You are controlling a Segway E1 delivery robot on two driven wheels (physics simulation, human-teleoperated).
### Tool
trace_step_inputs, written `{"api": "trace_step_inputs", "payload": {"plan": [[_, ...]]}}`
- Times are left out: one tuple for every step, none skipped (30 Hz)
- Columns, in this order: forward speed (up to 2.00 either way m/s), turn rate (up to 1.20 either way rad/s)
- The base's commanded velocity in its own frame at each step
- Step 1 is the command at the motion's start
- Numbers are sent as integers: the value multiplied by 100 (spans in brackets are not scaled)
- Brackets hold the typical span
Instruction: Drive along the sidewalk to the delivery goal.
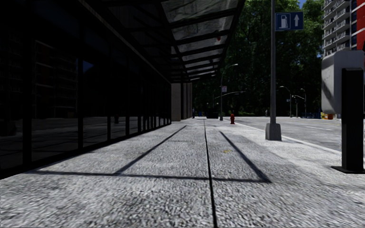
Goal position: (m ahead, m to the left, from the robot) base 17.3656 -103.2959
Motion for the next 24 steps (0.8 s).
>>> {"api": "trace_step_inputs", "payload": {"plan": [[200, -35], [200, -35], [200, -21], [200, -21], [200, -1], [200, 0], [200, 0], [200, 0], [200, 0], [200, 0], [200, 0], [200, 0], [200, 0], [200, 0], [200, 0], [200, 0], [200, 0], [200, 0], [200, 0], [200, 0], [200, 0], [200, 0], [200, 0], [200, 0]]}}
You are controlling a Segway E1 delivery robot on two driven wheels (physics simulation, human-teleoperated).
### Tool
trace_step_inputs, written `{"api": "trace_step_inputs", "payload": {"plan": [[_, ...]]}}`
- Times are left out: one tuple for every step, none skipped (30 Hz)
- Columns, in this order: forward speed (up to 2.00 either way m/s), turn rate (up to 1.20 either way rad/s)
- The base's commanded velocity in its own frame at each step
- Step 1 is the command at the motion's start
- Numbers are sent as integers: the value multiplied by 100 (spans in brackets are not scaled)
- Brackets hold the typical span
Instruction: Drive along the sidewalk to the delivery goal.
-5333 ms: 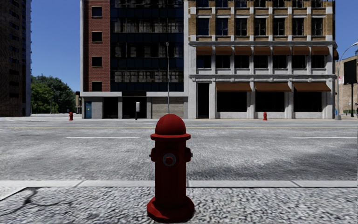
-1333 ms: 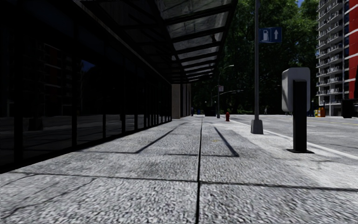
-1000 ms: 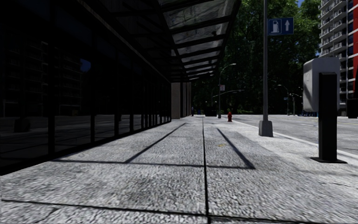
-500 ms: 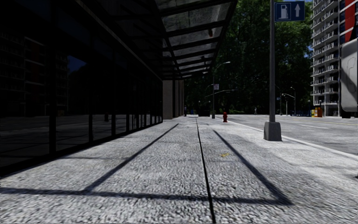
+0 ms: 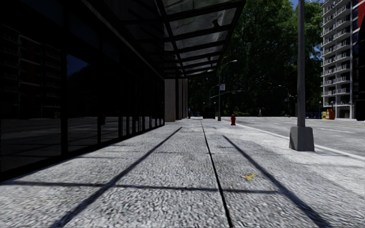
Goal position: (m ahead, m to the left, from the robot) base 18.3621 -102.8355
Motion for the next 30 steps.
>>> {"api": "trace_step_inputs", "payload": {"plan": [[200, 0], [200, 0], [200, 0], [200, 0], [200, 0], [200, 0], [200, 0], [200, 0], [200, 0], [200, 0], [200, 0], [200, 0], [200, 0], [200, 0], [200, 0], [200, 0], [200, 0], [200, 0], [200, 0], [200, 0], [200, 0], [200, 0], [200, 0], [200, 0], [200, 0], [200, 0], [200, 0], [200, 0], [200, 0], [200, 0]]}}
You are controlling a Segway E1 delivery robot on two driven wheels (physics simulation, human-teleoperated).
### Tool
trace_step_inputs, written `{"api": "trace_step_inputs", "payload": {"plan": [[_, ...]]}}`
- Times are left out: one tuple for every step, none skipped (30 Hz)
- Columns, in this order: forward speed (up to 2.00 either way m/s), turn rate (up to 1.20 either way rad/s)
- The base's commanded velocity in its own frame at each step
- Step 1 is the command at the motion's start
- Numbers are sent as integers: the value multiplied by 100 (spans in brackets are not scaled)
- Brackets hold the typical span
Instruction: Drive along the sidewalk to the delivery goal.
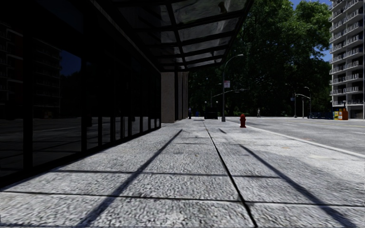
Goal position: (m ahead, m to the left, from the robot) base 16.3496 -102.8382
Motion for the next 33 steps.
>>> {"api": "trace_step_inputs", "payload": {"plan": [[200, 0], [200, 0], [200, 0], [200, 0], [200, 0], [200, 0], [200, 0], [200, 0], [200, 0], [200, 0], [200, 0], [200, 0], [200, 0], [200, 0], [200, 0], [200, 0], [200, 0], [200, 0], [200, 0], [200, 0], [200, 0], [200, 0], [200, 0], [200, 0], [200, 0], [200, 0], [200, 0], [200, 0], [200, 0], [200, 0], [200, 0], [200, 0], [200, 0]]}}
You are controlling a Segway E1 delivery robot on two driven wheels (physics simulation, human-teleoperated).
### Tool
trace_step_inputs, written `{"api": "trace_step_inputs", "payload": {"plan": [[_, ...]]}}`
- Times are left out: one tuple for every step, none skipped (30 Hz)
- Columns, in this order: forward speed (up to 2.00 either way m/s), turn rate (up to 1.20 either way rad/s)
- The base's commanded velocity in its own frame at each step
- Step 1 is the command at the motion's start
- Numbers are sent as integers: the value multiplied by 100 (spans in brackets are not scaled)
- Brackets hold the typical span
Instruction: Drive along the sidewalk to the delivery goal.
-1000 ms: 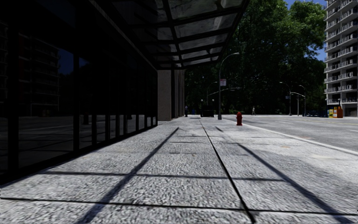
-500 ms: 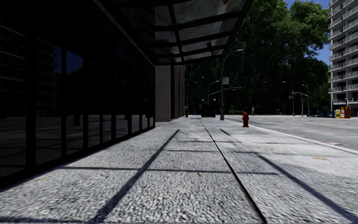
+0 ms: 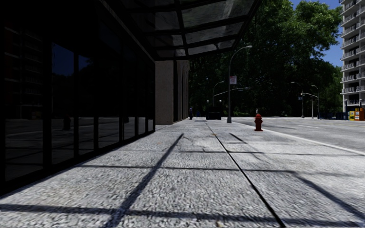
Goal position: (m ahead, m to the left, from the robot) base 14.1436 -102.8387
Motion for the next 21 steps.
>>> {"api": "trace_step_inputs", "payload": {"plan": [[200, 0], [200, 0], [200, 0], [200, 0], [200, 0], [200, 0], [200, 0], [200, 0], [200, 0], [200, 0], [200, 0], [200, 0], [200, 0], [200, 0], [200, 0], [200, 0], [200, 0], [200, 0], [200, 0], [200, 0], [200, 0]]}}
